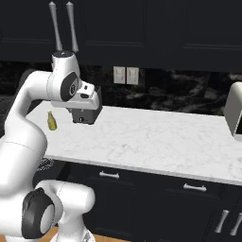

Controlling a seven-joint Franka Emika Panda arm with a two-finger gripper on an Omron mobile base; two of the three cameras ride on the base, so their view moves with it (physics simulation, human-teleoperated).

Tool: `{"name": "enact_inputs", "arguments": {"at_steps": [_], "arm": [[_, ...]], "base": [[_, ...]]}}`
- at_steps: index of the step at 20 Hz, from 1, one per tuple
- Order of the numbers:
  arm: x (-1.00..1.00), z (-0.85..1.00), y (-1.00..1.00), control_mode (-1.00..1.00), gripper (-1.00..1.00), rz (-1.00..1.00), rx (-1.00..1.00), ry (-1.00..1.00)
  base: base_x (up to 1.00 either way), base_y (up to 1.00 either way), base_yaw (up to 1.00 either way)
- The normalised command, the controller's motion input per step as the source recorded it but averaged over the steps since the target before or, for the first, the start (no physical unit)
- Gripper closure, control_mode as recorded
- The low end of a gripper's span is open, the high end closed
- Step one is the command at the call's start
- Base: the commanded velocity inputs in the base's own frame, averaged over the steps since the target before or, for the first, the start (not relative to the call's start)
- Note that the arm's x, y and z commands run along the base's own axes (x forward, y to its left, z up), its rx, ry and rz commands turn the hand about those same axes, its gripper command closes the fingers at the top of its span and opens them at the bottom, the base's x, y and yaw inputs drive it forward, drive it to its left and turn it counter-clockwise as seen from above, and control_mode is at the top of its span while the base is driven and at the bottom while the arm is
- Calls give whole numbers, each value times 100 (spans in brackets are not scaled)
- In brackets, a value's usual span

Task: Pick the whisk from the drawer and place it on the counter.

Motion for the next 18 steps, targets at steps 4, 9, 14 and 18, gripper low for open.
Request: {"name": "enact_inputs", "arguments": {"at_steps": [4, 9, 14, 18], "arm": [[-14, 0, 3, -100, -100, 1, 0, -1], [-28, 0, 4, -100, -100, 5, 0, -5], [-61, -3, 30, -100, -100, 9, -1, -3], [-94, -4, 71, -100, -100, 8, -7, -6]], "base": [[0, 0, 0], [0, 0, 0], [0, 0, 0], [0, 0, 0]]}}
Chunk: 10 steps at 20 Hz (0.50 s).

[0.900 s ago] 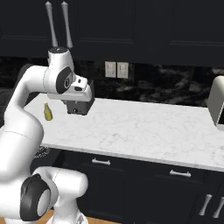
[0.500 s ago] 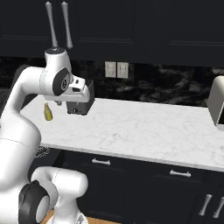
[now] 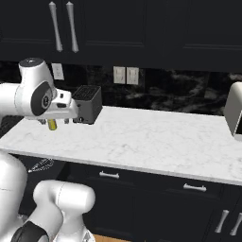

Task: Pick the whisk from the drawer and place it on the counter.

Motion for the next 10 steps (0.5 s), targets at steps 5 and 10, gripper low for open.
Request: {"name": "enact_inputs", "arguments": {"at_steps": [5, 10], "arm": [[-100, -15, 97, -100, -100, 13, -15, -7], [-100, -39, 95, -100, -100, 23, -21, -2]], "base": [[0, 0, 0], [0, 0, 0]]}}
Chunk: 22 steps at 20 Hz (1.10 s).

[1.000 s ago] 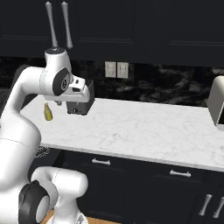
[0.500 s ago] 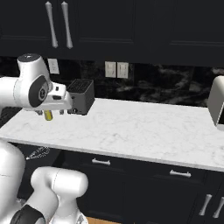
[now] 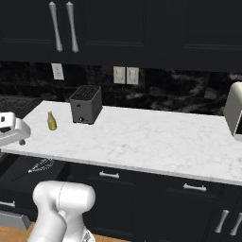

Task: Pick the whisk from the drawer and place it on the counter.

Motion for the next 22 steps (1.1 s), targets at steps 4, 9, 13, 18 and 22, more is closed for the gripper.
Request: {"name": "enact_inputs", "arguments": {"at_steps": [4, 9, 13, 18, 22], "arm": [[-78, -62, 97, -100, -100, 30, -20, 0], [-53, -67, 100, -100, -100, 36, -26, 7], [20, -45, 59, -100, -100, 25, -35, 19], [37, -44, 47, -100, -100, 15, -27, 20], [51, -63, 21, -100, -100, 9, -7, 25]], "base": [[0, 0, 0], [0, 0, 0], [0, 0, 0], [0, 0, 0], [0, 0, 0]]}}
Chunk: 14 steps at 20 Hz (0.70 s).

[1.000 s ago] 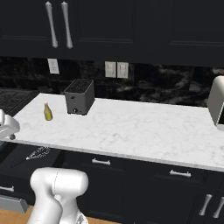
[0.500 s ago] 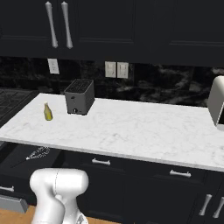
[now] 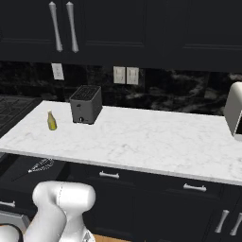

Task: Pick the whisk from the drawer and place it on the counter.

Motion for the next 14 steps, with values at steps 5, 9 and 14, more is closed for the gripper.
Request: {"name": "enact_inputs", "arguments": {"at_steps": [5, 9, 14], "arm": [[66, -58, 0, -100, -100, 8, 2, 31], [57, -70, 1, -100, -100, 13, 9, 29], [25, -58, 4, -100, -100, 15, 1, 19]], "base": [[0, 0, 0], [0, 0, 0], [0, 0, 0]]}}
